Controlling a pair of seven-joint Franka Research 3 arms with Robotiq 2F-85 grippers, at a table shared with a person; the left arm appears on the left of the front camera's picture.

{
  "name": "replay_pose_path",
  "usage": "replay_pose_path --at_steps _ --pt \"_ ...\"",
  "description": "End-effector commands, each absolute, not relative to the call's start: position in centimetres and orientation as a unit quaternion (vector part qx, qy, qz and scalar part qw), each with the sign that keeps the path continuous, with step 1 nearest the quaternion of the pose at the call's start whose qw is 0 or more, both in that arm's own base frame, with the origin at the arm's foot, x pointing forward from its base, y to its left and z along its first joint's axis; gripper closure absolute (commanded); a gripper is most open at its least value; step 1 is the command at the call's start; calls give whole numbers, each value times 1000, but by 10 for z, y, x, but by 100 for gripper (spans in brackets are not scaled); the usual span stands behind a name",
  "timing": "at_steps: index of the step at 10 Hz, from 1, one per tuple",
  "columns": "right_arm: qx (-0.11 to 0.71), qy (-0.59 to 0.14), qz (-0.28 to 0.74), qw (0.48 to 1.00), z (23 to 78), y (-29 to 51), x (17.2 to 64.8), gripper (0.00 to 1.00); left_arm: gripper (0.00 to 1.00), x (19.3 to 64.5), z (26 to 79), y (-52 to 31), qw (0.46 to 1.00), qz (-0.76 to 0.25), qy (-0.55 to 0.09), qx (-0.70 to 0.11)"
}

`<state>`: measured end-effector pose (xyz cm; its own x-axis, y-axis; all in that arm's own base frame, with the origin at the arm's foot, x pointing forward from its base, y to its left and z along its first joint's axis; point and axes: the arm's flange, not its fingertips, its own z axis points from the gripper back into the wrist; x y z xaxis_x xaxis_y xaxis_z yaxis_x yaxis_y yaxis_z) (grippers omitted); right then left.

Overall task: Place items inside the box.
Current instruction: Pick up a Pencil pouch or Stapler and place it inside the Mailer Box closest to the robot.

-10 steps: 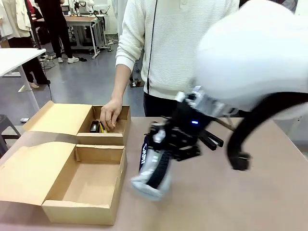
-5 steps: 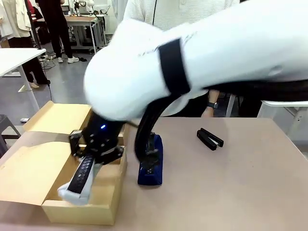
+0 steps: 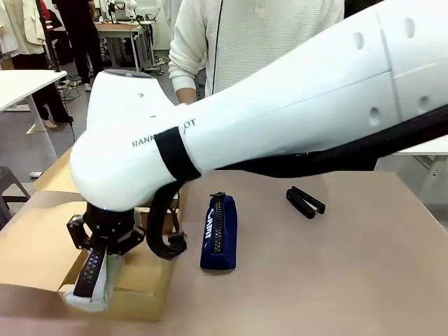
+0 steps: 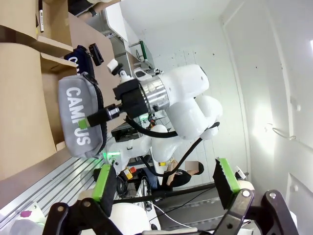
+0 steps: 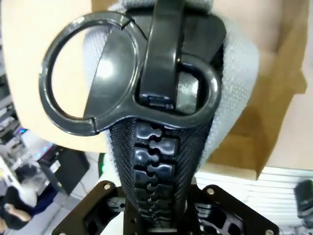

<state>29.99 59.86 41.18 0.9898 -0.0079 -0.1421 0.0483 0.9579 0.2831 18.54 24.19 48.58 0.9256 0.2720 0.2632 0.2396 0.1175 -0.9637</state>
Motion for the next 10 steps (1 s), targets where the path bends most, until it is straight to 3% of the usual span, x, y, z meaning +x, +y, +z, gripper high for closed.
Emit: replay_pose_path --at_steps 1,3,5,10 --pt "153 104 -12 983 430 601 311 93 0 185 488 242 716 4 -201 -668" --pt "167 181 -30 969 444 592 319 93 0 185 488 242 716 4 -201 -668" --pt "186 157 -32 969 450 582 326 93 0 185 488 242 716 4 -201 -668" --pt "178 144 5 973 403 596 345 93 0 185 488 242 716 4 -201 -668"
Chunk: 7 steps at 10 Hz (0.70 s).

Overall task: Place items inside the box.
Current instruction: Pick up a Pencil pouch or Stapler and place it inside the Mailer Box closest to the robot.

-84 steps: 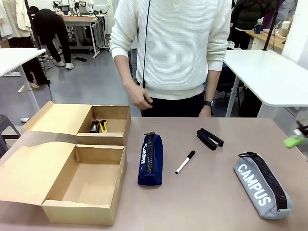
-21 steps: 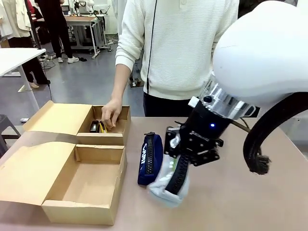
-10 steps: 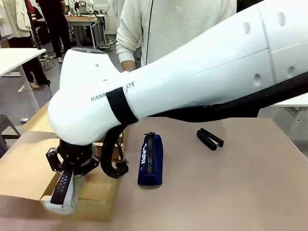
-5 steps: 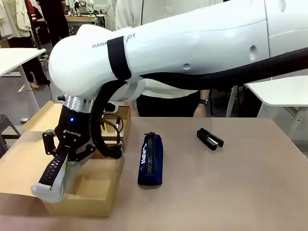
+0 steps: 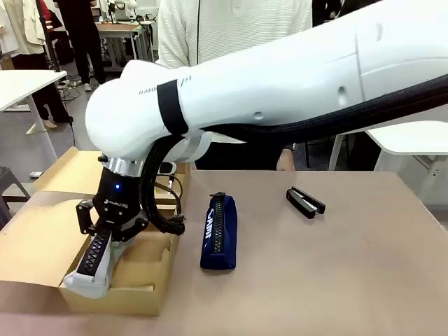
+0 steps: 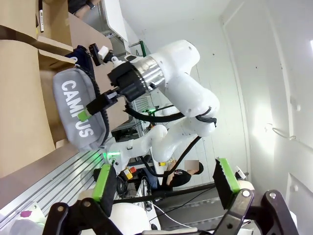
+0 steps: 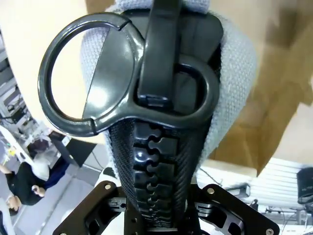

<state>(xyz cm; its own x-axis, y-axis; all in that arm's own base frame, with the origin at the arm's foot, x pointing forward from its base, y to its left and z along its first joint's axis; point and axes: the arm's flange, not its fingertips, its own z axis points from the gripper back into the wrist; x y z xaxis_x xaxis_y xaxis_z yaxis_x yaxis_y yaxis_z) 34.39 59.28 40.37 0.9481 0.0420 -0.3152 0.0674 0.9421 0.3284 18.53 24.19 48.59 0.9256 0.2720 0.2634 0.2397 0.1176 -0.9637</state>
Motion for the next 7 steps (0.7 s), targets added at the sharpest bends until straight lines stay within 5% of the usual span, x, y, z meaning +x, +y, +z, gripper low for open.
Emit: replay_pose_path --at_steps 1,7 --pt "180 138 1 974 399 594 349 93 0 185 488 242 716 4 -201 -668" --pt "146 133 -57 979 358 590 368 93 0 185 488 242 716 4 -201 -668"
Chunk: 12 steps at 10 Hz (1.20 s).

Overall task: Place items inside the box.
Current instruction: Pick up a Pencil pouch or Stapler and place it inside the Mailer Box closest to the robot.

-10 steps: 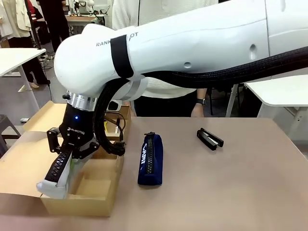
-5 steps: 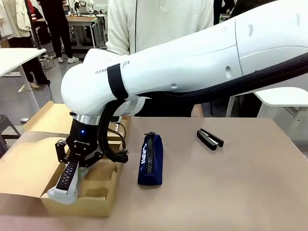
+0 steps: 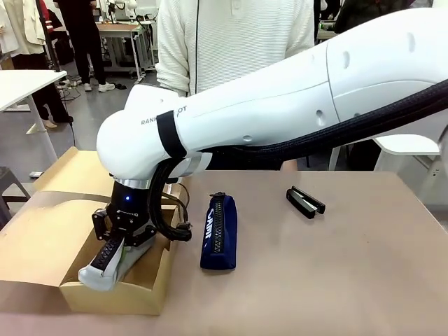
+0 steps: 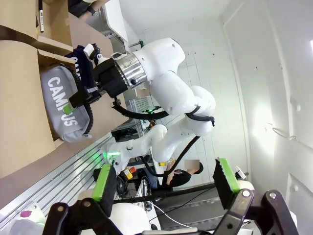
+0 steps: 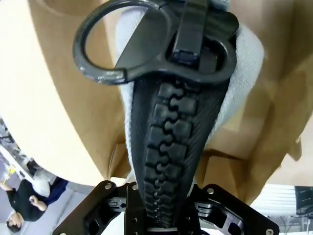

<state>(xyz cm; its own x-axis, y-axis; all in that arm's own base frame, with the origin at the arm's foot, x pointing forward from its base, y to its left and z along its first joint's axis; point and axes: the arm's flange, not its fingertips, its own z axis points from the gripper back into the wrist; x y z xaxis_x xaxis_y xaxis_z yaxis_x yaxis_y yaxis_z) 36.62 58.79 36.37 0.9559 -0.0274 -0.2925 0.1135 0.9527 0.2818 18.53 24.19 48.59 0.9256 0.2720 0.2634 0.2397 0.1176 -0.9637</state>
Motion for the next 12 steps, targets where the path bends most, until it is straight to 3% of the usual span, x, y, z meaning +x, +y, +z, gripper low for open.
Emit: replay_pose_path --at_steps 1,6,10,12 --pt "146 135 -67 978 354 589 372 93 0 185 488 242 716 4 -201 -668" --pt "227 255 -229 912 363 574 387 93 0 185 488 242 716 4 -201 -668" --pt "203 187 -298 914 364 575 385 93 0 185 488 242 716 4 -201 -668" --pt "168 141 -276 936 358 580 378 93 0 185 488 242 716 4 -201 -668"
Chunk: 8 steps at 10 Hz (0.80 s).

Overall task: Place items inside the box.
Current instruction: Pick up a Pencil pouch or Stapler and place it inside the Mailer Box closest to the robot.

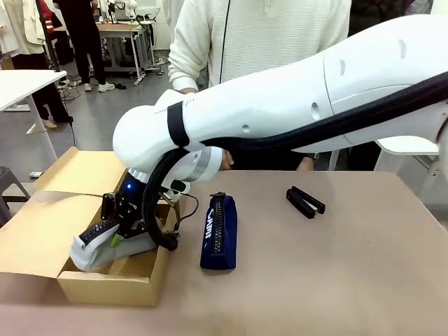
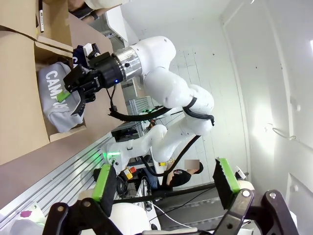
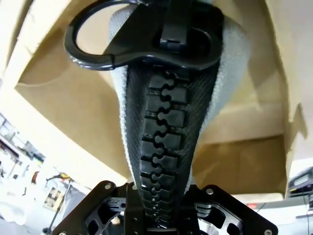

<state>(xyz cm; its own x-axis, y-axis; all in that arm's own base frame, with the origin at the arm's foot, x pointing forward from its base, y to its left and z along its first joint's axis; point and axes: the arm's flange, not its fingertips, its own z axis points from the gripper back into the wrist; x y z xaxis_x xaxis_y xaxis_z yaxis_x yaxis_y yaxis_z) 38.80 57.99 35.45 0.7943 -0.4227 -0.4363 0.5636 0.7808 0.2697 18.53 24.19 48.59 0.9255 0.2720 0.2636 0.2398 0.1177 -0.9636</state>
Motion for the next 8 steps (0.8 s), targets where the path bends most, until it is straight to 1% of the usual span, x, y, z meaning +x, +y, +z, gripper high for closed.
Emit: replay_pose_path --at_steps 1,3,5,6,7,8 --pt "153 129 -268 942 356 582 375 93 0 185 488 242 716 4 -201 -668" --pt "142 117 -260 948 354 580 374 93 0 185 488 242 716 4 -201 -668" --pt "145 125 -252 949 354 579 373 93 0 185 488 242 716 4 -201 -668" --pt "154 141 -252 945 354 580 373 52 0 185 488 242 716 4 -201 -668" --pt "153 142 -251 945 354 579 374 33 0 185 488 242 716 4 -201 -668" --pt "154 143 -251 945 354 580 374 0 0 185 488 242 716 4 -201 -668"
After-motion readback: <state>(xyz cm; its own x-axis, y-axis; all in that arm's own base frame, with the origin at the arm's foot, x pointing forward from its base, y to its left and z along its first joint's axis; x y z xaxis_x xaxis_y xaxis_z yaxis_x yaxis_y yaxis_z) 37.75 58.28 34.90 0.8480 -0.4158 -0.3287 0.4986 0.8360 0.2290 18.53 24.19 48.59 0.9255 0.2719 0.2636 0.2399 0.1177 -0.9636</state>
